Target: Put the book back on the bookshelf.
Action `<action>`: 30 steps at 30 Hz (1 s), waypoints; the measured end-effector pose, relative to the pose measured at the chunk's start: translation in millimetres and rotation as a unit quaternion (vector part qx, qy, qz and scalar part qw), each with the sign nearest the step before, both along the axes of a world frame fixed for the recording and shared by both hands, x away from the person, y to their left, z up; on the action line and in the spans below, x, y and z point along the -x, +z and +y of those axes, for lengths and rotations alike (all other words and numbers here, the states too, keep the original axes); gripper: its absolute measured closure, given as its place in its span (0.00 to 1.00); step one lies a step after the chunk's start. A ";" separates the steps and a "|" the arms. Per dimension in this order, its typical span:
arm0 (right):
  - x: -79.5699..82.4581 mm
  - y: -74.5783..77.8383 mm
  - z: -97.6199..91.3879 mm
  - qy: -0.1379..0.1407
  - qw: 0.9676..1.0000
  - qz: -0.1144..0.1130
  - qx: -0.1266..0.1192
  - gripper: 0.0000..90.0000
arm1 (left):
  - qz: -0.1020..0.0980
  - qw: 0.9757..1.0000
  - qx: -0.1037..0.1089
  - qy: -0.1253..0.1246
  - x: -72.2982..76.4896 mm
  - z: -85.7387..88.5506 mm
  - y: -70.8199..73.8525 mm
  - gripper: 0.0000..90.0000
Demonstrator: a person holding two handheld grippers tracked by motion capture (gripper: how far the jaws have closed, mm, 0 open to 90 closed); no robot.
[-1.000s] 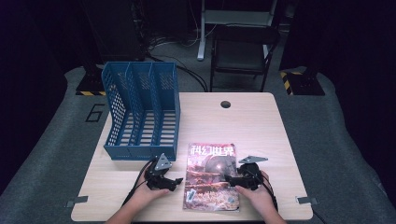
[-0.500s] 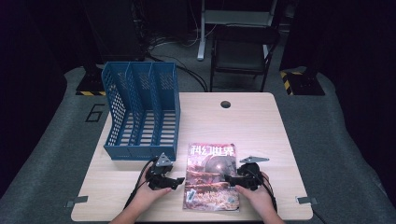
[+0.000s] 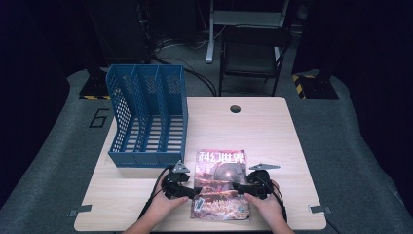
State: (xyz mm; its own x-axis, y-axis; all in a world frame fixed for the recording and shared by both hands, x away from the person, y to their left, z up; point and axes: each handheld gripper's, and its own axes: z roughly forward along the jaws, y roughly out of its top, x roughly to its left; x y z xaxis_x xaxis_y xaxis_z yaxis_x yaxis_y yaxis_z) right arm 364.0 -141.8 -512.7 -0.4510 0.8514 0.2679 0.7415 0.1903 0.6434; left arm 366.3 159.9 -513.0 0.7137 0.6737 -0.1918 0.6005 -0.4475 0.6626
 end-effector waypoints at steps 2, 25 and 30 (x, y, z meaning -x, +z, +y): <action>0.3 0.4 0.0 -0.004 1.000 0.006 -0.006 0.33 | -0.006 1.000 -0.003 -0.008 0.8 0.0 -1.8 0.34; 2.1 5.1 -7.1 -0.028 0.998 0.025 -0.042 0.37 | -0.029 0.999 -0.003 -0.013 19.9 -12.9 -4.3 0.48; 3.9 10.7 -9.3 -0.024 0.998 0.011 -0.056 0.38 | -0.036 0.999 -0.013 -0.019 20.0 -13.6 -4.1 0.47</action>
State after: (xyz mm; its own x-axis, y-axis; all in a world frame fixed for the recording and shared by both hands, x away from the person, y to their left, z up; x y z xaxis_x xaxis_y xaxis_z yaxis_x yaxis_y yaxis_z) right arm 360.1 -151.1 -502.1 -0.4025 0.8361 0.3729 0.7628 0.0810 0.6416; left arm 346.4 146.3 -517.0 0.7494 0.6507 -0.1220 0.5350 -0.4866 0.6907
